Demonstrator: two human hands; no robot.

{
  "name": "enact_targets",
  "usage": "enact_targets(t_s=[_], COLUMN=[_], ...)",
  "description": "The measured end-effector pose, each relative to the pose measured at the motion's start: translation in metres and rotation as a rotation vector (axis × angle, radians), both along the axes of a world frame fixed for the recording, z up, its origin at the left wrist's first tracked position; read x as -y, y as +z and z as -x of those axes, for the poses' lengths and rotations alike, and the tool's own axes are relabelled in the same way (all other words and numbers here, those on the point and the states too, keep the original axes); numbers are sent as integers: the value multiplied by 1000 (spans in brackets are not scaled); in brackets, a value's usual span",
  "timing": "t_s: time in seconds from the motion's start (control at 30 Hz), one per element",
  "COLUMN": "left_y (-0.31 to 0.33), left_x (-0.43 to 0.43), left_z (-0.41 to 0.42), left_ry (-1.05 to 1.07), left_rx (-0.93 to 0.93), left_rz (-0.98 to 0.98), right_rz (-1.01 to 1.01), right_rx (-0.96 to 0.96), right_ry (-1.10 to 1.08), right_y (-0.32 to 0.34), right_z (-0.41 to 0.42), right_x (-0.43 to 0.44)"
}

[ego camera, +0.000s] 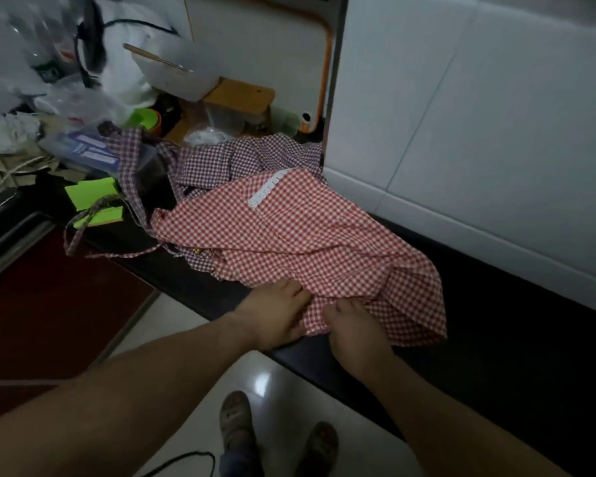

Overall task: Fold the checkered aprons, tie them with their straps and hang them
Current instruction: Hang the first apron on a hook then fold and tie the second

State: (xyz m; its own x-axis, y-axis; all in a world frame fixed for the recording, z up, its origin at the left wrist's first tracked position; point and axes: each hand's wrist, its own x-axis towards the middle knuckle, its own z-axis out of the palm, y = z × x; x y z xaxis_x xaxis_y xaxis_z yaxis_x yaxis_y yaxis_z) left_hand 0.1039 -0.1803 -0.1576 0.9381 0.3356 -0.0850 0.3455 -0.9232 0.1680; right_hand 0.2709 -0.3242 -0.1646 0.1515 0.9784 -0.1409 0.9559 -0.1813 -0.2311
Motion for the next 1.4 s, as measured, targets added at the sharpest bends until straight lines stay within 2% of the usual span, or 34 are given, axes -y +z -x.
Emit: enact_targets(t_s=[0.1, 0.17, 0.23, 0.3, 0.37, 0.47, 0.53, 0.57, 0.63, 0.73, 0.83, 0.93, 1.0, 1.1, 1.2, 1.23, 1.3, 1.37, 1.4], left_y=[-17, -12, 9, 43, 92, 171, 223, 248, 297, 352, 387, 404, 421, 457, 501, 506, 491, 450, 426], left_x=[11, 14, 21, 26, 28, 15, 7, 8, 18, 39, 64, 96, 129, 153, 167, 171, 179, 193, 200], left_z=[-14, -23, -28, -35, -46, -67, -75, -76, -74, -62, -40, -14, 5, 14, 25, 26, 31, 40, 44], left_ry=[64, 23, 99, 231, 331, 470, 530, 526, 466, 439, 436, 437, 401, 356, 289, 282, 311, 350, 353], left_rx=[-16, 22, 100, 237, 368, 434, 464, 469, 467, 596, 693, 736, 742, 793, 909, 899, 782, 608, 540], left_rz=[33, 38, 124, 264, 399, 552, 719, 753, 690, 579, 735, 1014, 1135, 1212, 1236, 1195, 1047, 944, 925], right_rz=[-4, 54, 91, 11, -159, -276, -290, -324, -423, -603, -685, -700, -764, -916, -1045, -1003, -786, -578, -535], right_rx=[-23, -31, -25, -3, -4, -66, -206, -269, -355, -301, -278, -374, -397, -421, -562, -569, -507, -462, -453], right_ry=[3, -1, 3, -7, -70, -309, -462, -526, -635, -731, -758, -720, -693, -617, -553, -569, -675, -792, -809], right_y=[-5, 1, 15, 39, 73, 146, 197, 223, 274, 334, 370, 400, 427, 478, 519, 519, 493, 446, 424], right_z=[-9, -14, -24, -36, -54, -76, -85, -86, -84, -67, -40, -7, 17, 34, 38, 38, 37, 41, 48], right_x=[15, 30, 43, 51, 62, 70, 67, 69, 77, 98, 125, 156, 182, 204, 223, 227, 234, 248, 255])
